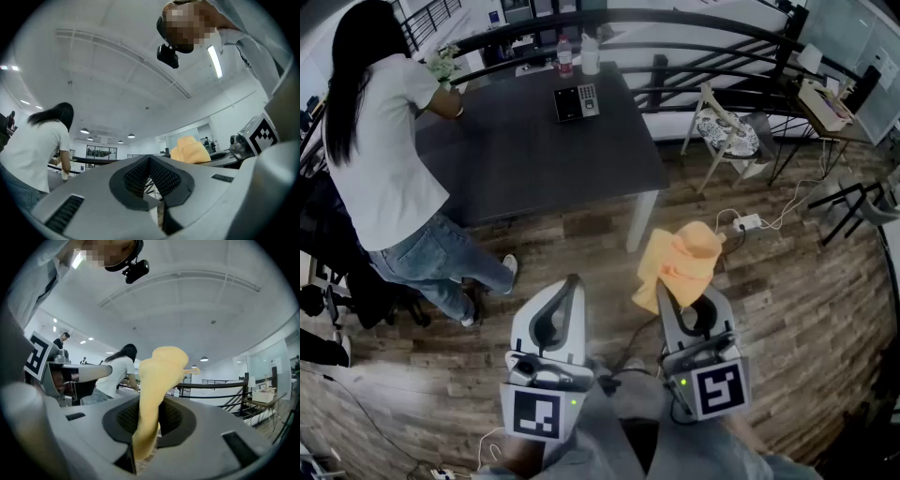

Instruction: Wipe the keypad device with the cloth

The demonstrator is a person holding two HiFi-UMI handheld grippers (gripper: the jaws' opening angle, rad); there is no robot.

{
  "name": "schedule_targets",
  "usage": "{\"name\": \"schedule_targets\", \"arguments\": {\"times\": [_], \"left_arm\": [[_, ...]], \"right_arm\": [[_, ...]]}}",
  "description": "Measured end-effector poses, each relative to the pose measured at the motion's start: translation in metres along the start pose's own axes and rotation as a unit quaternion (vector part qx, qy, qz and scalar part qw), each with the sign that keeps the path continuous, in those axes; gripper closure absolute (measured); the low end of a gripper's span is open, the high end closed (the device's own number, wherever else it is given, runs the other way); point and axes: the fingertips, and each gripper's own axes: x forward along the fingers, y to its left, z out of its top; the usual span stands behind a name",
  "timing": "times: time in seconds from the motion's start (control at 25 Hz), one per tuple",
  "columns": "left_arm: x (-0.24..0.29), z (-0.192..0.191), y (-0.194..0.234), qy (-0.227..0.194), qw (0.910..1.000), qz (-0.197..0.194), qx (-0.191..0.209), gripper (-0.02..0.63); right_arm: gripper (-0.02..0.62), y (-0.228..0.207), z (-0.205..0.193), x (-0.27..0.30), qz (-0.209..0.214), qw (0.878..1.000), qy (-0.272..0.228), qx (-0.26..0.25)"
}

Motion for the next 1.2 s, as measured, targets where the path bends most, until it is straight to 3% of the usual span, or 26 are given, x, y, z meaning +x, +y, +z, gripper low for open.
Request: {"name": "schedule_targets", "arguments": {"times": [1.2], "left_arm": [[-0.002, 0.003, -0.015, 0.000, 1.0000, -0.006, 0.005, 0.594]], "right_arm": [[0.525, -0.010, -0.001, -0.012, -0.010, 1.000, -0.005, 0.010]]}}
